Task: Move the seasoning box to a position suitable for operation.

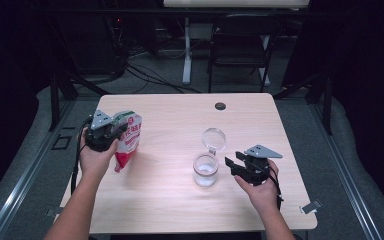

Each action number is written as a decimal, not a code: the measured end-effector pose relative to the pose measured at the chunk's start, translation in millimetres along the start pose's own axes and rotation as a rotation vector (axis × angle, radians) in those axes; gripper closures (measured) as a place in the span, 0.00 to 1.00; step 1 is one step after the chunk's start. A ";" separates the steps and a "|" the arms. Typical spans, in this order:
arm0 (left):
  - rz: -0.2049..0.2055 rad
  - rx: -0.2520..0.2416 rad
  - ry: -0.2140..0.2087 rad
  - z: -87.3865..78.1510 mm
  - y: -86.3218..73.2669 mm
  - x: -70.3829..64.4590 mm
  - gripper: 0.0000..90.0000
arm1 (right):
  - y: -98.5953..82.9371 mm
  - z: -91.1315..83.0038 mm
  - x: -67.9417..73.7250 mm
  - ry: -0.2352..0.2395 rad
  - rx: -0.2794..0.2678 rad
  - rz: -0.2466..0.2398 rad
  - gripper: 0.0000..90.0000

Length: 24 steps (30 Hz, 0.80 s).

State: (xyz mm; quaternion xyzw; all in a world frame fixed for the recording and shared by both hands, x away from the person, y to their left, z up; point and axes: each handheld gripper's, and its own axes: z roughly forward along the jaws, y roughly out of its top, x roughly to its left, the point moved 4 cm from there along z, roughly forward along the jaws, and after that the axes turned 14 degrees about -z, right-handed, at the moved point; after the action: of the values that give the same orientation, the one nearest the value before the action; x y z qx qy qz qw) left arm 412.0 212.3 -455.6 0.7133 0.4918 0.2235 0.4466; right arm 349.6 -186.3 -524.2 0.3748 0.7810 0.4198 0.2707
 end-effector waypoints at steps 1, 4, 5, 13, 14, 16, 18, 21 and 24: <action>0.003 -0.004 -0.011 -0.4 1.0 -3.5 1.00 | 0.2 -0.1 0.3 0.001 -0.002 0.000 0.57; 0.013 -0.001 -0.054 -0.6 3.1 -15.5 1.00 | 0.6 -0.5 0.4 -0.001 -0.005 0.000 0.57; 0.025 0.002 -0.085 0.4 4.2 -24.6 1.00 | 0.9 -0.6 0.6 0.000 -0.008 0.001 0.57; 0.102 0.031 -0.179 6.7 2.7 -60.1 1.00 | 1.6 -1.8 0.0 -0.006 -0.014 -0.002 0.57; 0.108 0.033 -0.192 8.1 1.9 -64.7 1.00 | 1.7 -1.8 0.0 -0.007 -0.016 -0.002 0.58; 0.128 0.044 -0.212 10.7 0.2 -72.3 1.00 | 1.7 -2.4 -0.6 -0.011 -0.006 -0.018 0.59; 0.143 0.053 -0.229 13.3 -1.8 -78.7 1.00 | 1.8 -2.5 -0.4 -0.013 -0.005 -0.031 0.59; 0.149 0.053 -0.261 16.2 -6.3 -86.8 1.00 | 2.8 -3.2 0.0 -0.021 -0.006 -0.050 0.60; 0.148 0.059 -0.284 17.3 -16.0 -91.3 1.00 | 4.8 -4.3 1.2 -0.018 -0.014 -0.067 0.60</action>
State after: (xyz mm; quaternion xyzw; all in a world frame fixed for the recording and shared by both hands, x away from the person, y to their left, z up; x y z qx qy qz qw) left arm 379.0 124.6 -467.0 0.7847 0.3761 0.1383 0.4729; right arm 347.4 -185.6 -518.1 0.3503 0.7878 0.4126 0.2942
